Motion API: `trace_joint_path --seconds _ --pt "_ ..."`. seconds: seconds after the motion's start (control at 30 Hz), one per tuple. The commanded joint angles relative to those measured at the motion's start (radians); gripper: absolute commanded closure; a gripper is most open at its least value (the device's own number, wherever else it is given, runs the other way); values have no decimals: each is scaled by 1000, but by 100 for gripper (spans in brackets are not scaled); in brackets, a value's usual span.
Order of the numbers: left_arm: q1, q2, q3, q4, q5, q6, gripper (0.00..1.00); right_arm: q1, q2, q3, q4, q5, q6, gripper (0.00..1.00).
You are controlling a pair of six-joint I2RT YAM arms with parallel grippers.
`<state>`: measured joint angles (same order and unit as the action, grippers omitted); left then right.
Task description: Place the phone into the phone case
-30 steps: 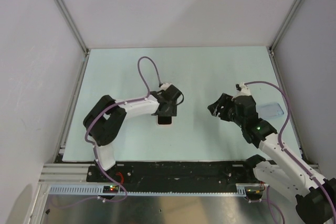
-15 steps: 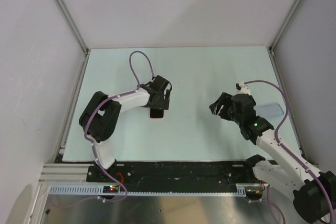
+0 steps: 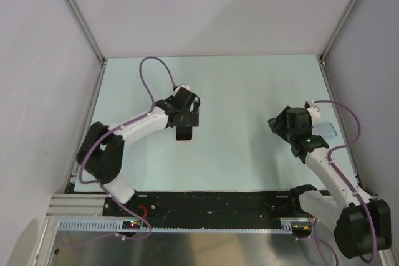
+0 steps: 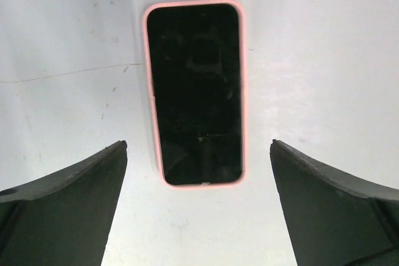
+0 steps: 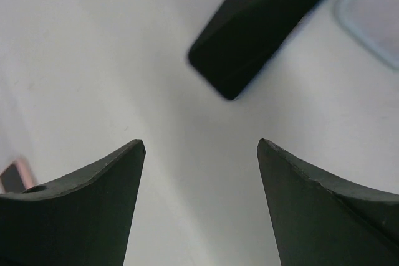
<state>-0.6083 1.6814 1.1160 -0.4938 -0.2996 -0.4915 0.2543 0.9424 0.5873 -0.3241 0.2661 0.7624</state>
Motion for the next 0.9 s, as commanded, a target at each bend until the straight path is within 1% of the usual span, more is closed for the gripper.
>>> trace_joint_path --seconds 0.0,0.07,0.1,0.2,0.27,0.4,0.47,0.6,0.7,0.87 --pt "-86 -148 27 -51 -65 -86 0 -134 63 43 -49 65 70 22" --pt "-112 -188 20 -57 -42 -107 0 -213 97 50 -70 53 93 22" --pt "-125 -204 12 -58 -23 -116 0 -273 110 52 -80 41 103 23" --pt "-168 -237 0 -58 12 -111 0 -422 140 55 -119 36 131 29" --pt "-187 -244 -3 -58 18 -103 0 -503 145 56 -138 72 141 32" --pt "-205 -243 -14 -46 47 -108 0 -624 149 56 -135 145 139 34" --pt "-218 -240 -19 -37 61 -112 0 -669 170 58 -103 131 124 35" --pt "-235 -242 -25 -31 66 -110 0 -727 268 83 -39 100 112 36" --pt "-234 -245 -25 -31 61 -107 0 -746 361 115 -1 91 108 38" --pt "-236 -238 -23 -32 57 -111 0 -746 453 157 56 74 114 41"
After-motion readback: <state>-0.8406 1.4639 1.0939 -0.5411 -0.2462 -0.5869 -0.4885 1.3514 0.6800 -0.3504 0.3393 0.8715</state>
